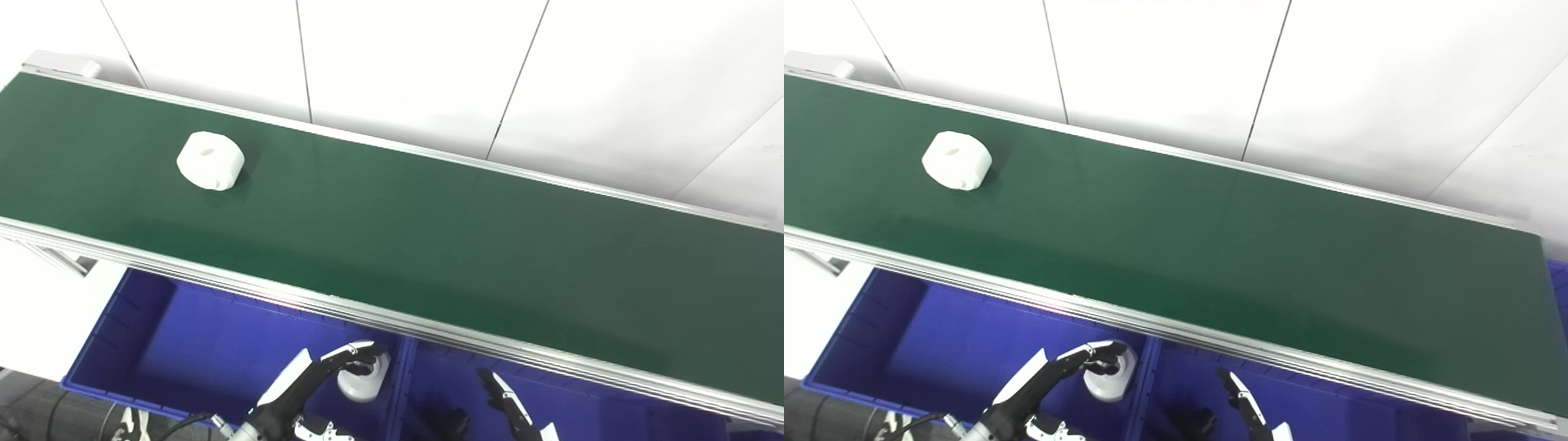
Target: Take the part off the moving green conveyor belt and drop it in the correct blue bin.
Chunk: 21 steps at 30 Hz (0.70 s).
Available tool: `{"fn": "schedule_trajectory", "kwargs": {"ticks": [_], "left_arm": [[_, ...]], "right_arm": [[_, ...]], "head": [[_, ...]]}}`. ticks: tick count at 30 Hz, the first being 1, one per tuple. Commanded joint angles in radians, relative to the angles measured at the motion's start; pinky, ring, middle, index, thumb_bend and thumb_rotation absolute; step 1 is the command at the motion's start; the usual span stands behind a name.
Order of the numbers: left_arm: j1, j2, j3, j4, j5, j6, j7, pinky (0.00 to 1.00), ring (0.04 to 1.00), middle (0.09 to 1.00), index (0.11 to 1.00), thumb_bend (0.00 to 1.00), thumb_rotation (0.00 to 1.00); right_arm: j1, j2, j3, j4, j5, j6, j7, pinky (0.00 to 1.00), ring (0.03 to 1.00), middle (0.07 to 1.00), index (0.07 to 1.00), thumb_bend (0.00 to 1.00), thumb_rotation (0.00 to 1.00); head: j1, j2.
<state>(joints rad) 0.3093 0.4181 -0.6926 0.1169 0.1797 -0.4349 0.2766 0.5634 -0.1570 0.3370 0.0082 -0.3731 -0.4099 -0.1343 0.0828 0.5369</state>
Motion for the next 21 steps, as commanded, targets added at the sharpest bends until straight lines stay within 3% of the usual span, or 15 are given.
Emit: {"fn": "schedule_trajectory", "kwargs": {"ticks": [1,15,18,21], "left_arm": [[-0.007,0.016,-0.004,-0.013,0.003,-0.035,0.026,0.72,0.804,0.849,0.825,0.85,0.38],[-0.015,0.027,-0.020,-0.022,-0.023,-0.035,0.051,0.70,0.789,0.833,0.810,0.86,0.39],[-0.001,0.029,0.001,-0.059,-0.066,-0.035,0.028,0.69,0.774,0.821,0.801,0.86,0.38],[0.028,0.010,0.077,-0.145,-0.159,-0.035,-0.058,0.65,0.752,0.809,0.794,0.87,0.36]], "right_arm": [[0.002,-0.002,0.007,-0.005,-0.005,-0.059,-0.022,0.83,0.881,0.892,0.876,0.61,0.38],[-0.015,0.004,0.010,0.018,0.002,-0.059,-0.019,0.77,0.858,0.877,0.868,0.63,0.40],[-0.019,0.004,0.014,0.025,0.001,-0.059,-0.025,0.78,0.859,0.877,0.867,0.63,0.41],[-0.024,0.004,0.017,0.025,-0.002,-0.059,-0.027,0.80,0.866,0.879,0.868,0.63,0.40]], "head": [[-0.004,-0.004],[-0.014,-0.034],[-0.015,-0.034],[-0.015,-0.038]]}}
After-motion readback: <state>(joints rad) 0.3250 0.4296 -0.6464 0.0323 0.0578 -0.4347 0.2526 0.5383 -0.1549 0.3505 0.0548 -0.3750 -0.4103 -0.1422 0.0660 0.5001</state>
